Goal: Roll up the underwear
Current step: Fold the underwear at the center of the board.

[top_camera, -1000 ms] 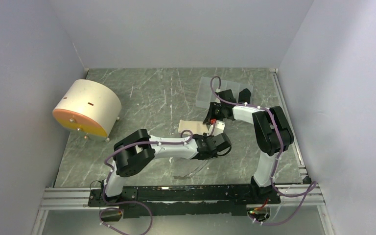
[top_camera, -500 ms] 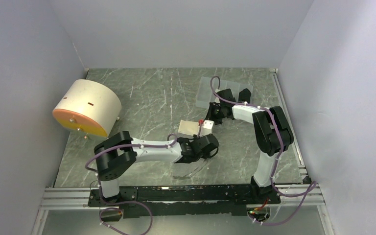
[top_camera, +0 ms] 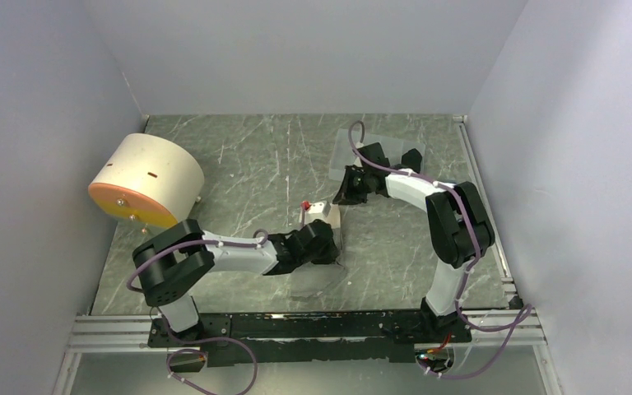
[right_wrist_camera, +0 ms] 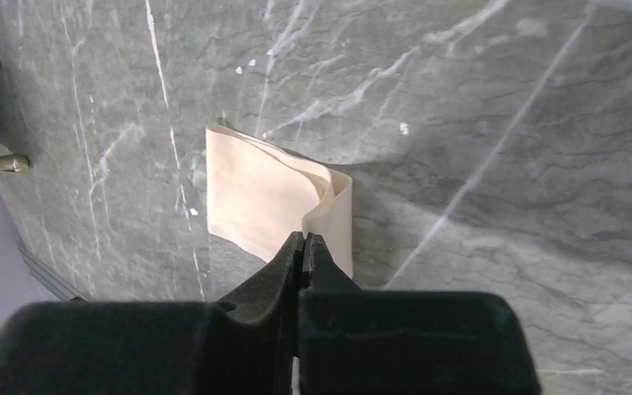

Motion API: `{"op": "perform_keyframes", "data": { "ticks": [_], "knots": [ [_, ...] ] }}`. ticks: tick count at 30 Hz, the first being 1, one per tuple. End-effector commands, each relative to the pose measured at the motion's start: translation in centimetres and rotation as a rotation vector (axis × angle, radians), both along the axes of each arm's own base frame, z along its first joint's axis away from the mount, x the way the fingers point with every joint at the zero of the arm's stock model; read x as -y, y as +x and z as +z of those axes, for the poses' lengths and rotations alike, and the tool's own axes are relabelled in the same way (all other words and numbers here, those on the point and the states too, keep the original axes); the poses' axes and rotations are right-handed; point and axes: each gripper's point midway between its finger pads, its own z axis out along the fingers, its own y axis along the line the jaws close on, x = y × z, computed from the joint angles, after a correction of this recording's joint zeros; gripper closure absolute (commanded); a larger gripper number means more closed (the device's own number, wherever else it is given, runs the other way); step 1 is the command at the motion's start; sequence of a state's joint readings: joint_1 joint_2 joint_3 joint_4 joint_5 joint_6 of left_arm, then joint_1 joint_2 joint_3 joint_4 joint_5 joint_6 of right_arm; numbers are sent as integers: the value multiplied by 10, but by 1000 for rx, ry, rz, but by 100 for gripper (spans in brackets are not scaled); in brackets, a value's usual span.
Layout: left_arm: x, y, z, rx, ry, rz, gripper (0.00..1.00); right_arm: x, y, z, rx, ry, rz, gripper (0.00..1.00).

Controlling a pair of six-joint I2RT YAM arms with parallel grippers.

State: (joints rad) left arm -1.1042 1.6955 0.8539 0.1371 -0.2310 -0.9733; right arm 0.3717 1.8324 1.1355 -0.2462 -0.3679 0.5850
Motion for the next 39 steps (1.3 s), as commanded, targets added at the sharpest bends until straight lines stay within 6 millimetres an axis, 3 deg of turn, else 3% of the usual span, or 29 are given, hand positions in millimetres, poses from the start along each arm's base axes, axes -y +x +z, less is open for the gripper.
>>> {"op": "perform_keyframes", "data": {
  "ticks": [1,10,21,39],
  "knots": [
    [11,0,33,-11,-198,-5,95,-9,16,29,79,-21,-39,100],
    [-19,4,42,-31,-271,59,95,-22,21,29,98,-138,-74,100],
    [-68,6,26,-65,-205,150,95,-50,19,18,88,-202,-80,100],
    [-112,4,7,-74,-129,228,95,-86,16,1,68,-233,-25,97]
  ]
}}
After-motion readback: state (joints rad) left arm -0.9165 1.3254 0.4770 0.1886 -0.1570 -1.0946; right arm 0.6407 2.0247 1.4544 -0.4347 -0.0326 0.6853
